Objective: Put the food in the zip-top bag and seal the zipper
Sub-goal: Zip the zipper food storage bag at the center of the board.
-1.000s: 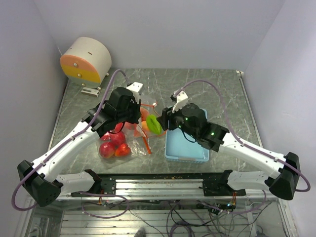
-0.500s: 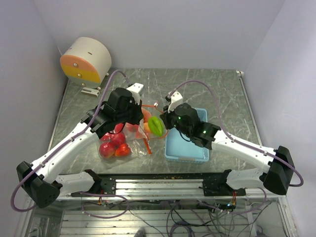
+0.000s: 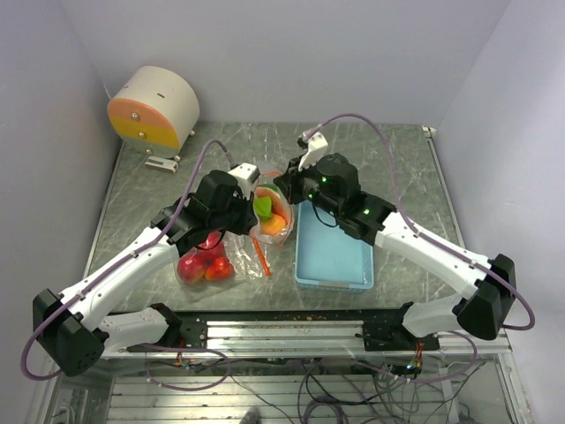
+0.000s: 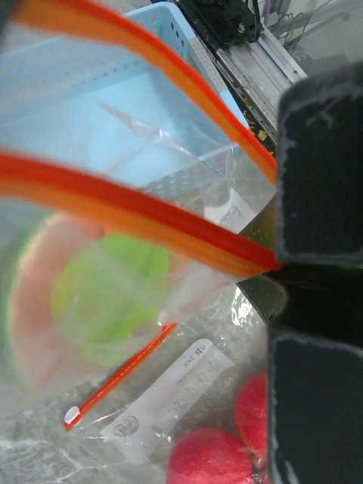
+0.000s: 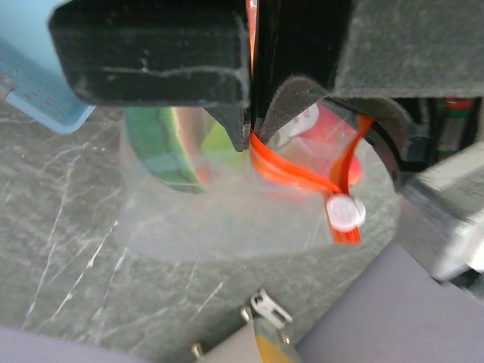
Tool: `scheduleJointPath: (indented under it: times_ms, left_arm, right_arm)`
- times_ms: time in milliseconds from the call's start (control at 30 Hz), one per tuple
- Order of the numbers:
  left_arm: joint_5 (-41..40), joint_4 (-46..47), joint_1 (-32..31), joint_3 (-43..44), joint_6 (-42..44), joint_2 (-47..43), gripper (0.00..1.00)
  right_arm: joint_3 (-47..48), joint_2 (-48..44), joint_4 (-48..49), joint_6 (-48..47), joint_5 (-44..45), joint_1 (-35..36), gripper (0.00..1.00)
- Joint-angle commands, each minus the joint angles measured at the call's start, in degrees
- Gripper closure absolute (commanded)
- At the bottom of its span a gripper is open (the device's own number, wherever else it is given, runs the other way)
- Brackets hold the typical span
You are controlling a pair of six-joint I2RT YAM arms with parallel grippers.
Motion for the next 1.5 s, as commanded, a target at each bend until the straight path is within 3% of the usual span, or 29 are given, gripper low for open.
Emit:
scheduleJointPath:
  times_ms: [0,133,300,367,500,1133,1467]
  left_arm:
    - [0.6,2.9,0.2,-0.9,-1.0,-0.3,0.93]
    - [-0.2,6.1,0.2,-3.3,-2.3,-0.9,0.93]
    - [1.5,14.8,0.2,-8.0,-4.0,-0.6,0.93]
    - [2.3,17.9,0.2,-9.7,-4.8,-0.3,0.93]
    - [3.4,21.0,0.2,-11.3,-5.7,0.0,0.93]
    - [4.0,22.5,0.2,-11.9,-5.5,0.2,0.93]
    - [4.1,21.5,0.2,-11.0,-5.3,0.9,0.93]
  right_arm:
    - [-3.2,1.5,-1.6,1.1,-4.9,-0.5,1.0]
    - [-9.1,-0.7,0.3,0.8,-9.0,-0.4,1.0]
    - [-13.2,-4.0,1.7,0.6,-11.9,-0.4,0.74]
    - [-14.1,-5.1,1.3,1.0,-9.6,-0.4,0.6]
    - [-15.3,-8.2,2.1,3.3,-4.0,-0.4,0.42]
    - [-16.3,-7.9,15.3,12.3,-2.5,1.1,0.39]
    - [-13.3,-2.8,13.4,15.3,8.8,4.1,0.39]
